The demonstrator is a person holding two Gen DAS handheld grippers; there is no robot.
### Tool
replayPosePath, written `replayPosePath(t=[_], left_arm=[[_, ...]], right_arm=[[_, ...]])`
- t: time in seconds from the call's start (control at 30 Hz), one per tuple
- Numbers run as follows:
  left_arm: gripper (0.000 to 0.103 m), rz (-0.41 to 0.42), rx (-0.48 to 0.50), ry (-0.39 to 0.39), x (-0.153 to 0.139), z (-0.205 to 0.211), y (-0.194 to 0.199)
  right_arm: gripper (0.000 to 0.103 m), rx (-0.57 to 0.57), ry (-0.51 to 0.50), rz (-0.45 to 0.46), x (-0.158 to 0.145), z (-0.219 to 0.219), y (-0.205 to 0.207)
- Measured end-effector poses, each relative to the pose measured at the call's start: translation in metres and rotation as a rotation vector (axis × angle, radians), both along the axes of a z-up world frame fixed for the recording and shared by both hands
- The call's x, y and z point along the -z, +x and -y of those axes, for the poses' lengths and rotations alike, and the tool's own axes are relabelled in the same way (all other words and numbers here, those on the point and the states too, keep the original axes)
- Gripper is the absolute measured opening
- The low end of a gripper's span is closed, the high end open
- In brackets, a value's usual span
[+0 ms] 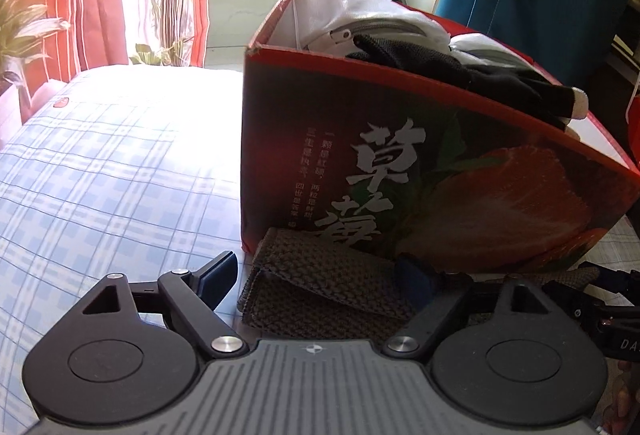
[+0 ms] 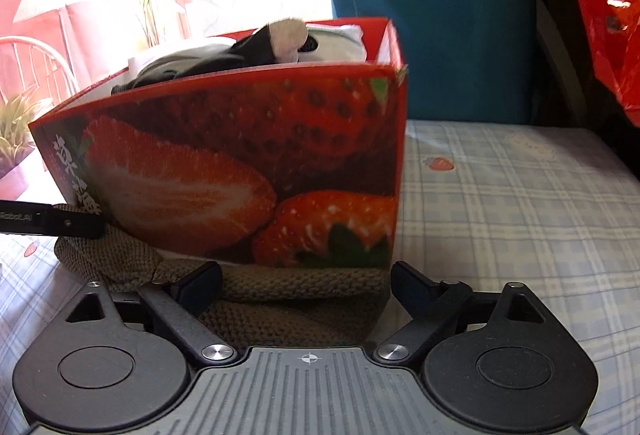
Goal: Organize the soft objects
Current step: 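Close both grippers on the knotted middle of the knit cloth, then lift the knit cloth with both grippers over the red box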
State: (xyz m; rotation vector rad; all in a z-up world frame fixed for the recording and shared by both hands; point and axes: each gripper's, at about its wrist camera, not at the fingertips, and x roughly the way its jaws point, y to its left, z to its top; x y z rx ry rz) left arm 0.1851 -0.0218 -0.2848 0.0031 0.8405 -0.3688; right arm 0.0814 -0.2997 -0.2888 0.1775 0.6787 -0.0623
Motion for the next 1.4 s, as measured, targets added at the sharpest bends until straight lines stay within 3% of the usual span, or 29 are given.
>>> replayPosePath(t=[0.2,0.27,0.33,0.43,0.53,0.67,1.07,1.3,1.4], left_arm=[[0.081,0.004,0.016,0.035,0.009,0.009,0.001],[0.070,0.012,0.024,0.034,0.009,0.011,0.002],[0.055,0.013,0.033,0.029,0.007,0.010,-0.002],[0.041,0.013,0.050,0.030,0.005,0.013,-0.007],[0.033,0.027,0.058,0.050,0.003,0.015,-0.018],[0.032,0.026,0.055,0.041,0.002,0.012,-0.037],[0.032,0.006,0.042,0.011,0.006,-0.004,-0.093],[0.032,-0.002,0.059,0.012,0.009,-0.008,-0.101],[0.025,-0.002,0.057,0.007,0.005,-0.010,-0.099]], right_arm=[[0.076,-0.007,0.003,-0.028,0.008,-0.004,0.002],[0.064,-0.022,0.003,-0.028,0.008,-0.006,0.002],[0.056,-0.039,0.012,-0.027,0.007,-0.007,0.001],[0.045,-0.057,0.032,-0.030,0.006,-0.004,0.000],[0.034,-0.072,0.045,-0.040,0.005,-0.004,-0.002],[0.027,-0.094,0.045,-0.046,0.006,-0.010,-0.011],[0.023,-0.104,0.050,-0.047,0.004,-0.035,-0.048],[0.022,-0.109,0.048,-0.059,0.001,-0.041,-0.060],[0.021,-0.120,0.030,-0.045,-0.006,-0.041,-0.062]])
